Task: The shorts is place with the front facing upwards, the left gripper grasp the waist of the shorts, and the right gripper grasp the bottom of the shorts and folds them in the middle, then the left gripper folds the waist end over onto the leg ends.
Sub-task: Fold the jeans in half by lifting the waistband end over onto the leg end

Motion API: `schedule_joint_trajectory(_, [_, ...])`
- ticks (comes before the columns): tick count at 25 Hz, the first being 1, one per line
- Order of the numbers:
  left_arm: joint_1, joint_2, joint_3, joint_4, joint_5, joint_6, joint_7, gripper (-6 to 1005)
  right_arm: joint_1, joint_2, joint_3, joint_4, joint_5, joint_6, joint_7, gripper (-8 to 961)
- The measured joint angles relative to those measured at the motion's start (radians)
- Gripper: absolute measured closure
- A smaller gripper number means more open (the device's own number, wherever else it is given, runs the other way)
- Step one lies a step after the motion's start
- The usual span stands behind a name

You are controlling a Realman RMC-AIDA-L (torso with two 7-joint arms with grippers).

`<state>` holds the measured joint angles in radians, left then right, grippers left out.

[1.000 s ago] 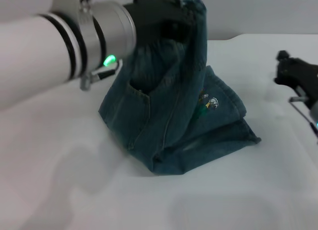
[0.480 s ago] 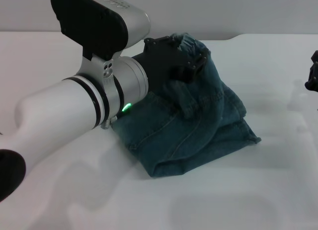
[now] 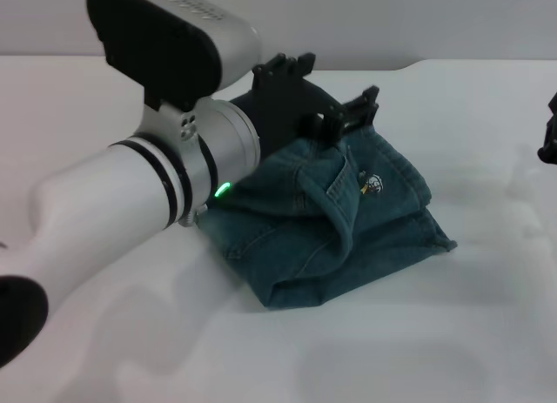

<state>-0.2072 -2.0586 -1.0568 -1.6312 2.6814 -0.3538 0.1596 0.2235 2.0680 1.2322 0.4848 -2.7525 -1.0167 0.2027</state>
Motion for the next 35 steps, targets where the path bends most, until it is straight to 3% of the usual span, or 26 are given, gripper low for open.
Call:
schedule_joint_trajectory(2, [0.041, 0.000, 0.010, 0.001, 0.004, 0.098, 0.000, 159, -0.007, 0.000, 0.000, 0.002, 0.000, -0.014, 0.000, 954])
schedule_joint_trajectory(9, [0.133, 0.001, 0.002, -0.004, 0.008, 0.258, 0.000, 156, -0.058, 0.000, 0.002, 0.011, -0.001, -0.122, -0.002, 954])
schedule_joint_trajectory(19, [0.134, 0.000, -0.008, 0.012, 0.009, 0.249, 0.000, 153, -0.055, 0.001, -0.004, 0.011, -0.002, -0.115, -0.002, 953])
schedule_joint_trajectory(21, [0.130, -0.001, -0.022, 0.006, 0.009, 0.206, -0.001, 154, -0.051, 0.001, -0.007, 0.023, -0.003, -0.079, -0.002, 953])
schedule_joint_trajectory(22, [0.106, -0.003, -0.106, -0.059, -0.001, -0.018, -0.027, 155, -0.050, 0.001, -0.007, 0.029, -0.006, -0.057, -0.002, 953])
schedule_joint_trajectory(26, [0.093, -0.002, -0.141, -0.076, -0.003, -0.118, -0.049, 153, -0.032, -0.001, -0.009, 0.037, -0.025, 0.005, -0.002, 953])
schedule_joint_trajectory(27, [0.065, -0.003, -0.187, -0.093, 0.003, -0.276, -0.070, 153, -0.029, -0.001, -0.009, 0.037, -0.033, 0.014, -0.002, 953])
schedule_joint_trajectory(30, [-0.011, -0.003, -0.224, -0.106, 0.014, -0.504, -0.093, 153, -0.028, -0.001, -0.003, 0.043, -0.053, 0.035, -0.002, 953])
schedule_joint_trajectory(35, [-0.122, -0.004, -0.231, -0.033, 0.041, -0.618, -0.127, 154, -0.027, -0.002, -0.006, 0.045, -0.055, 0.038, -0.002, 953])
